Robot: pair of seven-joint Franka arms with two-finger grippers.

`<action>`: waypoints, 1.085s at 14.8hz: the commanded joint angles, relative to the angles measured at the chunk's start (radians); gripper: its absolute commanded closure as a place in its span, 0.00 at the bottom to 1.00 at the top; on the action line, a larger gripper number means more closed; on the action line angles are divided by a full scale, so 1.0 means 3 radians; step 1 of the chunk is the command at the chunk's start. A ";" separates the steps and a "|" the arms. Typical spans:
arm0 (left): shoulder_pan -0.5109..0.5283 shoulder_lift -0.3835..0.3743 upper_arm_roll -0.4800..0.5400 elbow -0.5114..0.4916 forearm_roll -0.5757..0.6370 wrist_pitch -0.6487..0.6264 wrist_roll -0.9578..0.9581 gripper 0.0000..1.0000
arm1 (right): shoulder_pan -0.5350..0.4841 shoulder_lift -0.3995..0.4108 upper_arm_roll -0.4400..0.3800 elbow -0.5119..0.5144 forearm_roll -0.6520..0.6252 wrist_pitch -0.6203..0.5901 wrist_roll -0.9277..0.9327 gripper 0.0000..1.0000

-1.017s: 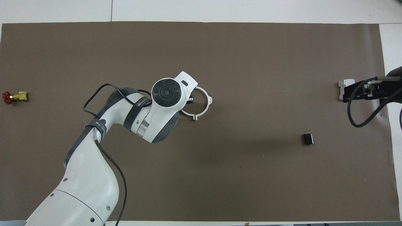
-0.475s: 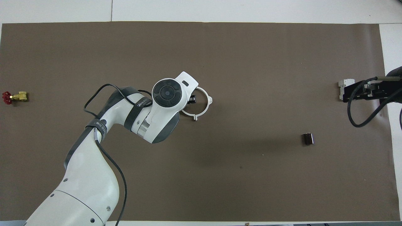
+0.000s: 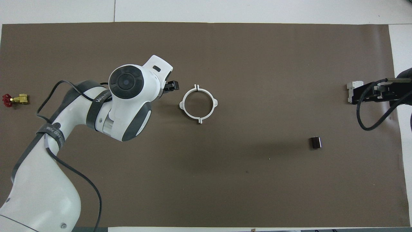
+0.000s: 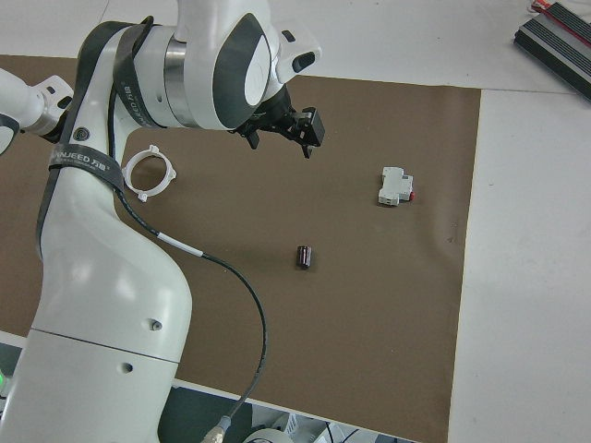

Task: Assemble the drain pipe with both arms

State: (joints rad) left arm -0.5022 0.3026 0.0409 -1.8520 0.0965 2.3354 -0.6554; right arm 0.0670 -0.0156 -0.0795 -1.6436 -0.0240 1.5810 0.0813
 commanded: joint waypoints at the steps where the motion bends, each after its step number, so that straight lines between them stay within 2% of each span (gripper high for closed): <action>1: 0.0170 -0.0252 -0.0019 -0.0203 0.0046 -0.0084 0.0027 0.00 | -0.0065 -0.0020 0.0040 0.0038 0.0003 -0.0013 -0.0082 0.00; 4: 0.0405 -0.0394 -0.0019 -0.0203 0.0031 -0.0318 0.0332 0.00 | -0.0060 -0.0020 0.0045 0.0064 0.0019 -0.0014 -0.0087 0.00; 8: 0.0824 -0.0670 -0.0019 -0.0198 0.0001 -0.0809 0.1099 0.00 | -0.0060 -0.0020 0.0050 0.0064 0.0029 -0.0019 -0.0087 0.00; 12: 0.1223 -0.0957 -0.0003 -0.0172 -0.0321 -0.1172 0.1774 0.00 | -0.0034 -0.0015 0.0066 0.0115 0.0029 -0.0055 -0.0082 0.00; 16: 0.1438 -0.1116 0.0032 -0.0009 -0.0363 -0.1617 0.2066 0.00 | -0.0034 -0.0014 0.0061 0.0110 0.0014 -0.0044 -0.0061 0.00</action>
State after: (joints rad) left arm -0.0895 -0.0069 0.0491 -1.8723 0.0059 1.9177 -0.0751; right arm 0.0700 -0.0178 -0.0710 -1.6188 -0.0225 1.5771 0.0813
